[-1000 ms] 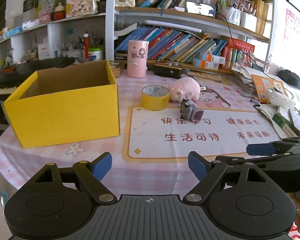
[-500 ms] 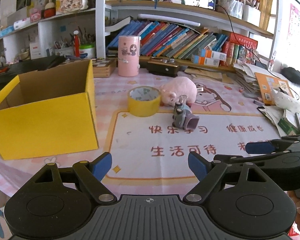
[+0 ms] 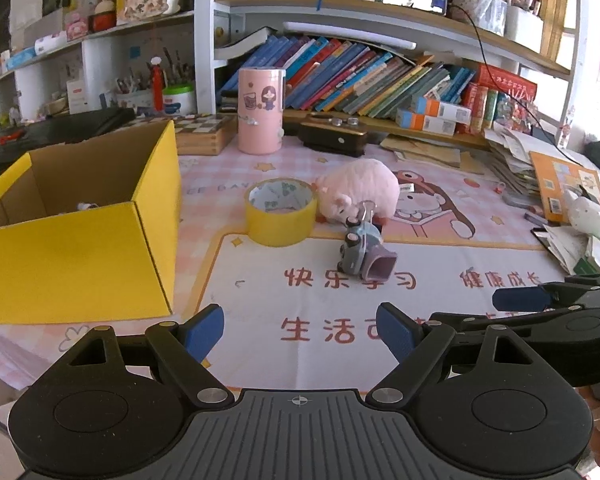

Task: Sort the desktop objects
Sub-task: 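Lower the right tool toward the grey toy car while the left tool approaches the yellow tape roll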

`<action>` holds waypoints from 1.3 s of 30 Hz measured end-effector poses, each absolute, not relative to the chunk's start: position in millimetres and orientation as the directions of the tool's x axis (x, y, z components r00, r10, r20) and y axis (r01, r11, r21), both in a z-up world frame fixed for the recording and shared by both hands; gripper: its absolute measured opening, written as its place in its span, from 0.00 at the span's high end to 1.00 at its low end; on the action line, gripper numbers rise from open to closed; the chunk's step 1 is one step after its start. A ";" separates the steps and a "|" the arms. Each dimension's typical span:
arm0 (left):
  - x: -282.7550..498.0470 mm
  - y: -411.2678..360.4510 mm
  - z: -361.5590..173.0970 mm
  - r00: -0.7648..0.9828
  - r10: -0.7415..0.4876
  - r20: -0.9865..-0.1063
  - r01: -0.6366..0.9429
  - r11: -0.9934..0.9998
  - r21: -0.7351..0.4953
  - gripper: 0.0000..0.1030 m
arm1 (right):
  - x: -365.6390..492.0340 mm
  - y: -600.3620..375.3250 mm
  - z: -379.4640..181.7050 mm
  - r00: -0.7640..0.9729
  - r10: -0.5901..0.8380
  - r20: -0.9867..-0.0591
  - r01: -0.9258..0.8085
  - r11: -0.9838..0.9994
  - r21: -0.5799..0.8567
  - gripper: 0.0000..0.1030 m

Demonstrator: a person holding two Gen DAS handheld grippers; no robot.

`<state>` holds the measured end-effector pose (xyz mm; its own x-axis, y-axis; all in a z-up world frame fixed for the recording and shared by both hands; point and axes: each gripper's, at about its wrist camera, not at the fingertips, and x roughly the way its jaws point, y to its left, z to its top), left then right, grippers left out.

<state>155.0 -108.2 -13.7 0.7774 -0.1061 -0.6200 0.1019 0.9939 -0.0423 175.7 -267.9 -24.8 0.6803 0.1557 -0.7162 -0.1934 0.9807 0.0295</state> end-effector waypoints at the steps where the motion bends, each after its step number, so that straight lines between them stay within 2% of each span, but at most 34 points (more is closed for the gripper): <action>1: 156.2 -109.8 -13.4 0.778 -0.103 -0.620 0.099 0.994 -0.040 0.17 | 177.7 -269.0 -25.2 0.680 0.158 -0.716 -0.195 0.980 0.031 0.38; 11: 177.4 -119.2 -9.4 0.792 -0.061 -0.608 0.057 0.998 -0.026 0.17 | 204.8 -279.3 -24.1 0.675 0.199 -0.710 -0.236 0.971 0.049 0.35; 18: 197.9 -121.2 -6.8 0.801 -0.024 -0.598 0.017 1.000 -0.017 0.13 | 229.1 -282.3 -26.5 0.667 0.229 -0.709 -0.260 0.963 0.067 0.32; 24: 218.1 -125.3 -5.5 0.804 -0.005 -0.595 0.003 1.000 -0.004 0.07 | 247.8 -278.7 -30.5 0.651 0.269 -0.709 -0.309 0.948 0.076 0.24; 39: 259.3 -125.5 -8.4 0.796 0.057 -0.602 -0.055 0.998 0.021 0.07 | 290.1 -260.2 -45.2 0.641 0.336 -0.691 -0.406 0.911 0.066 0.17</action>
<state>259.3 -125.5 -8.4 0.7965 0.0569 -0.6020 -0.0554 0.9982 0.0210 290.1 -260.2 -45.2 0.6406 0.3357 -0.6906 -0.4061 0.9114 0.0664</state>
